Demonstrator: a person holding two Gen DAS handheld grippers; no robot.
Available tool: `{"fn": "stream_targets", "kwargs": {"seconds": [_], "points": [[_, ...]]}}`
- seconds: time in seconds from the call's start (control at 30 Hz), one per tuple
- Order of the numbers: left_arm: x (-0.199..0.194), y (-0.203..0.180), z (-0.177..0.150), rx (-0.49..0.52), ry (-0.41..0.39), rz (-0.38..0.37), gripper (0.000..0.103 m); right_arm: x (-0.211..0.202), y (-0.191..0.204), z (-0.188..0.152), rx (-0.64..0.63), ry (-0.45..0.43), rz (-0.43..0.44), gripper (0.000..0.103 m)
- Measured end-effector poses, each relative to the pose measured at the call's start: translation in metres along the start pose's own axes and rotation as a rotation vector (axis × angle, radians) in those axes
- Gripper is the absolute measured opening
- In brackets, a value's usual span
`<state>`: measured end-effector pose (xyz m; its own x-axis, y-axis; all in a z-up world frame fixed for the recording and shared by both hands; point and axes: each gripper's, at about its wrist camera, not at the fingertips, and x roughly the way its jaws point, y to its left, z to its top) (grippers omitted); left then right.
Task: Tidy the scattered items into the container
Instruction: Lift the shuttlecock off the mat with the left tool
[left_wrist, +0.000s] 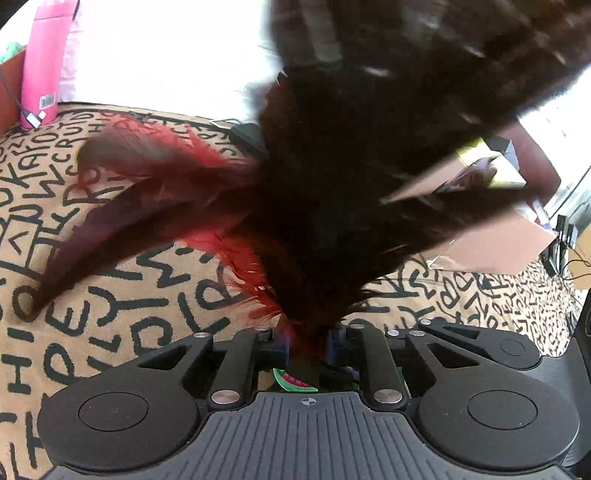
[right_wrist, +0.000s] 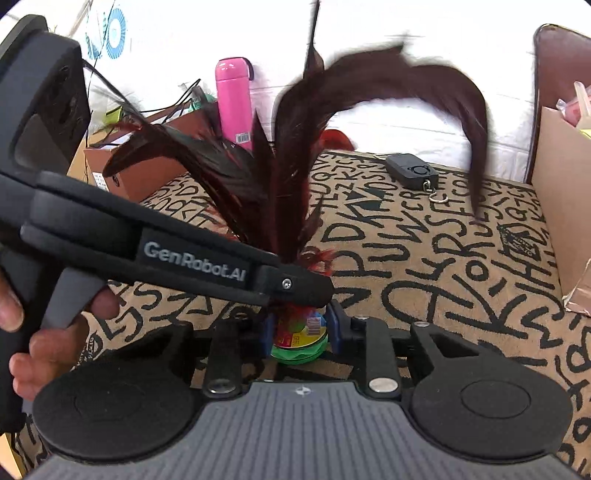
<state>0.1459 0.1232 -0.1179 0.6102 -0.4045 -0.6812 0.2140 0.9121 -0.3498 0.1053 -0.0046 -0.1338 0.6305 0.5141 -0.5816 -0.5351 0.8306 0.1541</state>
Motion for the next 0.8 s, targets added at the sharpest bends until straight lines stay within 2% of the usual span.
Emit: {"fn": "stream_targets", "kwargs": {"seconds": [0.2,0.4,0.7,0.8], "points": [[-0.014,-0.019,0.001,0.022,-0.023,-0.012,0.013,-0.027,0.006,0.0,0.008,-0.018,-0.004,0.031],[-0.038,-0.063,0.015,0.103,-0.1,-0.058,0.014,-0.079,0.003,0.008,0.009,-0.112,-0.053,0.031],[-0.044,-0.138,0.07,0.218,-0.168,-0.196,0.014,-0.153,-0.033,0.03,0.011,-0.279,-0.201,0.03],[-0.043,-0.176,0.072,0.252,-0.179,-0.25,0.015,-0.181,-0.053,0.034,0.024,-0.329,-0.253,0.03]]}}
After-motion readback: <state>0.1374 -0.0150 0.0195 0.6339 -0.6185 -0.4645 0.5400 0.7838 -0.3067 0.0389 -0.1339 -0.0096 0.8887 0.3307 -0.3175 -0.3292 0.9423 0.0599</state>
